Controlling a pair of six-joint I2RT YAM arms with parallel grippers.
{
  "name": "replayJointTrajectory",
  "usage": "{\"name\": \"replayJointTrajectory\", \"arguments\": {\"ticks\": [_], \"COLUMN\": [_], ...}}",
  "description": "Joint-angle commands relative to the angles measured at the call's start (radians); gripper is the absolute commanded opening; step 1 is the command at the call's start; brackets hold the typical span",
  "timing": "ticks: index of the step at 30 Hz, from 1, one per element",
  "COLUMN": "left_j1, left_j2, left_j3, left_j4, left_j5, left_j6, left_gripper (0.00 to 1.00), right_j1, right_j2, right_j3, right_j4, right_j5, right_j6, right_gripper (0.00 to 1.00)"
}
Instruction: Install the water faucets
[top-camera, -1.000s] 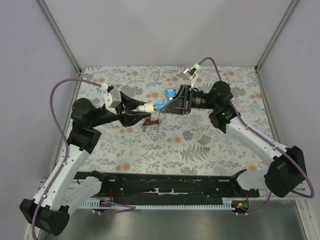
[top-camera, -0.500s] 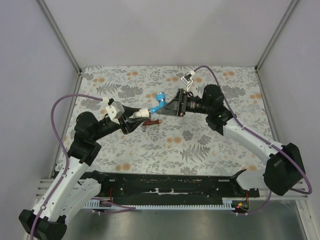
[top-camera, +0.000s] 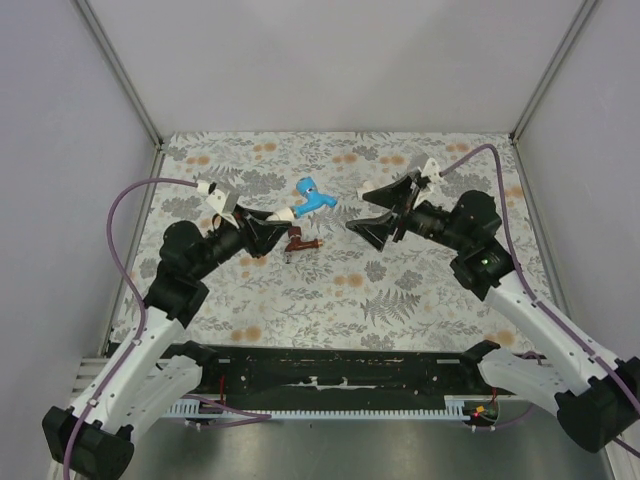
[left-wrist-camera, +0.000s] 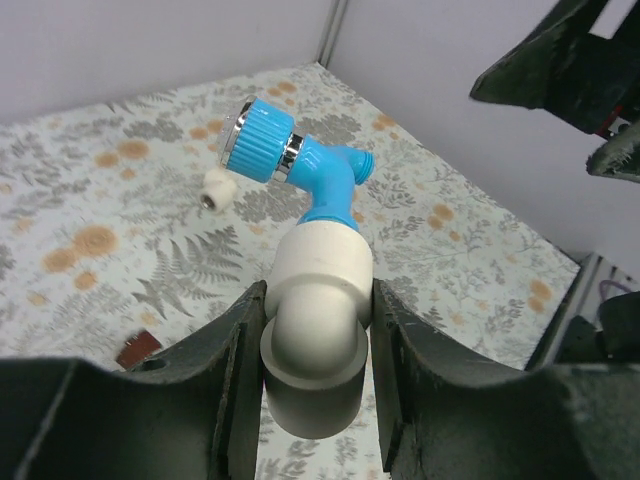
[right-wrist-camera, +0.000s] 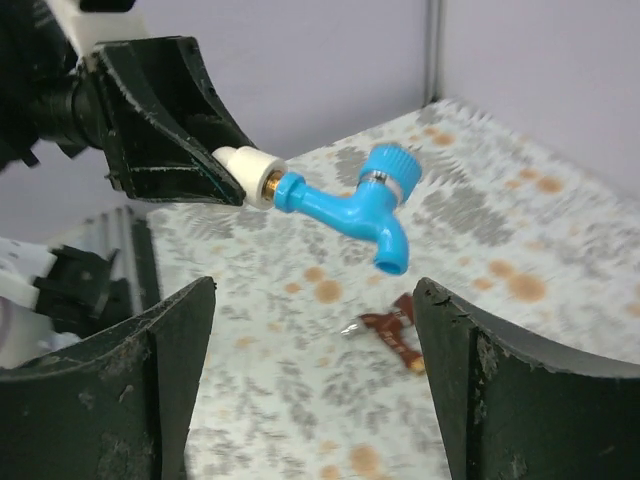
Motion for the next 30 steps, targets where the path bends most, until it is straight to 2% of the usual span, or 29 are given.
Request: {"name": "replayJointTrajectory", "arguments": {"ticks": [1, 4, 7, 11, 16, 24, 27, 30], "left_j1": [0.002, 0.003, 0.003, 0.003, 0.005, 0.002, 0.002, 0.003], "left_j2": [0.008, 0.02, 0.028, 0.039, 0.065, 0.083, 0.083, 0.089], "left_j3": [0.039, 0.035, 0.018, -0.019, -0.039, -0.022, -0.017, -0.017], "left_j4": [0.039, 0.043, 0.06, 0.151, 0.259, 0.318, 0.326, 0.336], "left_j5": [-0.005, 0.027, 0.046, 0.104, 0.185, 0.253, 0.259, 0.267], "left_j6": [-0.28, -0.432, -0.583, -0.759, -0.874, -0.939, -0.938, -0.918], "left_gripper": [0.02, 0.02, 0.02, 0.02, 0.02, 0.02, 0.02, 0.02], "right_j1": [0.002, 0.004, 0.002, 0.004, 0.004, 0.002, 0.002, 0.004], "right_j2": [-0.068, -0.085, -0.079, -0.052, -0.012, 0.051, 0.073, 0.097], "right_j3": [-0.061, -0.112, -0.13, -0.11, -0.067, -0.052, -0.047, -0.034], "right_j4": [-0.028, 0.036, 0.087, 0.114, 0.117, 0.255, 0.298, 0.347], "right_j5": [0.002, -0.081, -0.115, -0.155, -0.215, -0.296, -0.317, -0.353], "right_j6": [-0.485, -0.626, -0.672, -0.703, -0.709, -0.603, -0.559, -0.481], "right_gripper": [0.86, 0.87, 0.86, 0.86, 0.84, 0.79, 0.73, 0.6]}}
